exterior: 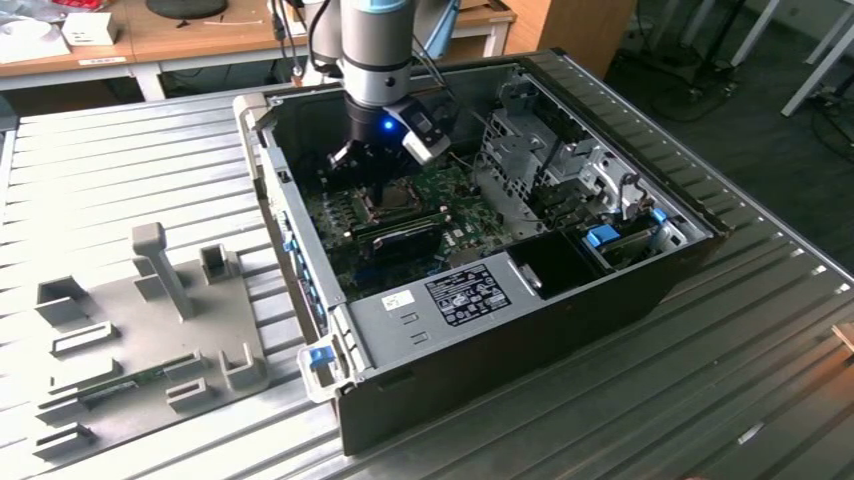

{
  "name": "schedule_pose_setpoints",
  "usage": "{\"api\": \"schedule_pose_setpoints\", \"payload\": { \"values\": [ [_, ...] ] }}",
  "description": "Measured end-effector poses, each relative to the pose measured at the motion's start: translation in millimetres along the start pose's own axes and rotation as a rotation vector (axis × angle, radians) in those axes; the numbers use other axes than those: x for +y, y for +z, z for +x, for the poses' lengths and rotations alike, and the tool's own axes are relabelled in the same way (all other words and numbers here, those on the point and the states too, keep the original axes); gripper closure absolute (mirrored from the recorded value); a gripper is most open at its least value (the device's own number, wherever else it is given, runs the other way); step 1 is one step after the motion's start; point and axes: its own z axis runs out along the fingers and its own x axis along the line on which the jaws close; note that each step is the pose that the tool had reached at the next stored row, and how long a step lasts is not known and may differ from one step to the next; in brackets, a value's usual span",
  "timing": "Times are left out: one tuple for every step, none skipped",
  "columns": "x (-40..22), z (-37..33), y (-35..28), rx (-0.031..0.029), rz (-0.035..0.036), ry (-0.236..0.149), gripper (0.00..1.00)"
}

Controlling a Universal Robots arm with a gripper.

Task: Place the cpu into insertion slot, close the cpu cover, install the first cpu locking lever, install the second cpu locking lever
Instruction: 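Close the cpu cover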

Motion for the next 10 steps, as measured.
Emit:
{"api": "schedule_pose_setpoints", "payload": {
  "values": [
    [0.0, 0.0, 0.4, 0.0, -0.0002, 0.0, 0.9],
    [0.0, 0.1, 1.0, -0.0001, -0.0002, 0.0, 0.9],
    [0.0, 0.2, 1.5, 0.0, -0.0001, 0.0, 0.9],
    [0.0, 0.2, 1.8, 0.0001, 0.0001, 0.0, 0.9],
    [-0.1, 0.3, 1.9, 0.0002, 0.0002, 0.0, 0.9],
    [-0.1, 0.3, 1.9, 0.0002, 0.0003, 0.0, 0.9],
    [-0.1, 0.3, 1.9, 0.0001, 0.0002, 0.0, 0.9],
    [0.0, 0.2, 2.0, 0.0001, 0.0001, 0.0, 0.9],
    [0.0, 0.2, 2.0, 0.0, 0.0, 0.0, 0.9],
    [0.0, 0.2, 2.0, 0.0001, 0.0001, 0.0, 0.9]
  ]
}}
